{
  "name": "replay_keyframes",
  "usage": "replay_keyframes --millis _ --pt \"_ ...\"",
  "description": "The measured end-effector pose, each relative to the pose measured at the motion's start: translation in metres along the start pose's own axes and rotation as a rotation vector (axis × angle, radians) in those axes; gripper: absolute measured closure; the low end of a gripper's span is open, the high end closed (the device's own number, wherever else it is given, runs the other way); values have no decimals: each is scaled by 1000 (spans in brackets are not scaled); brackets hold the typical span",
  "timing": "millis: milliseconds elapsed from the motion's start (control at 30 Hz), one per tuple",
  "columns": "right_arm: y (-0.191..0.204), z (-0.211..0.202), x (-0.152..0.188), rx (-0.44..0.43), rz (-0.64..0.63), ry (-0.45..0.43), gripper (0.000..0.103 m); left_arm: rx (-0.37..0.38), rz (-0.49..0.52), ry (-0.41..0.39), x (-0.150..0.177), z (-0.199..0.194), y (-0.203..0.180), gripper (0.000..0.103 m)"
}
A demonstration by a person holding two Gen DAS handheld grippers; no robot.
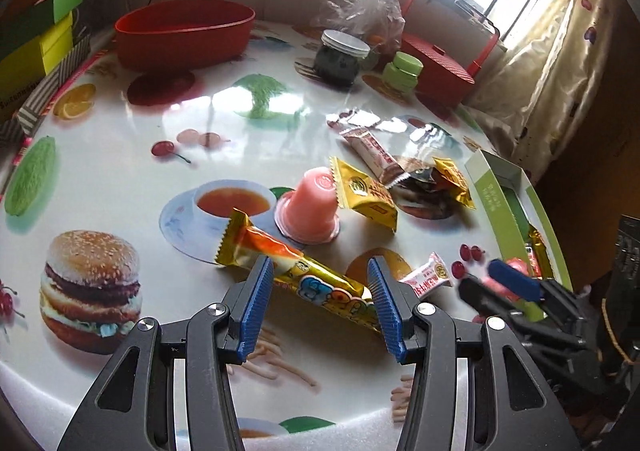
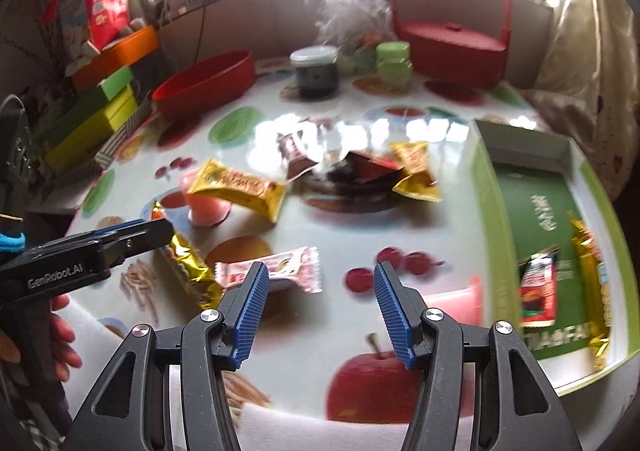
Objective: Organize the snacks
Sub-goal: 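Move both open grippers back over the snacks on the table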
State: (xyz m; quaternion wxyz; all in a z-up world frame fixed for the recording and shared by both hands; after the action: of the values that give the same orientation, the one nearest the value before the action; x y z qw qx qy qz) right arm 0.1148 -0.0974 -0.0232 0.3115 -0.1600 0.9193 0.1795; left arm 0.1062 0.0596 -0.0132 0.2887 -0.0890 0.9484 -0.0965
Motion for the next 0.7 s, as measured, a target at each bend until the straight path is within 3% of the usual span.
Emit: replay_keyframes --millis 133,400,700 --pt "9 14 3 -49 24 37 48 28 -33 38 1 8 0 53" --pt "15 30 2 -37 46 69 48 45 -112 95 3 25 5 53" --pt "18 39 -5 -26 42 64 48 -37 -29 84 1 27 7 53"
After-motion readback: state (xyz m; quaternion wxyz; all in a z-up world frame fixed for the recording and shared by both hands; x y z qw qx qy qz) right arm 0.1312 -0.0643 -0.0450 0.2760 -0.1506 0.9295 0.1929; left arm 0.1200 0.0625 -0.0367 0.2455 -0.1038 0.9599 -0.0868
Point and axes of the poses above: each gripper's, at about its wrist camera, not at the fingertips, and z roughly the way its jaws point, y to its left, x to its underside, the point moved 6 cm from there along z, roughly the way its jaws point, and after that the axes turned 6 degrees about -x, right-handed, at the moved point
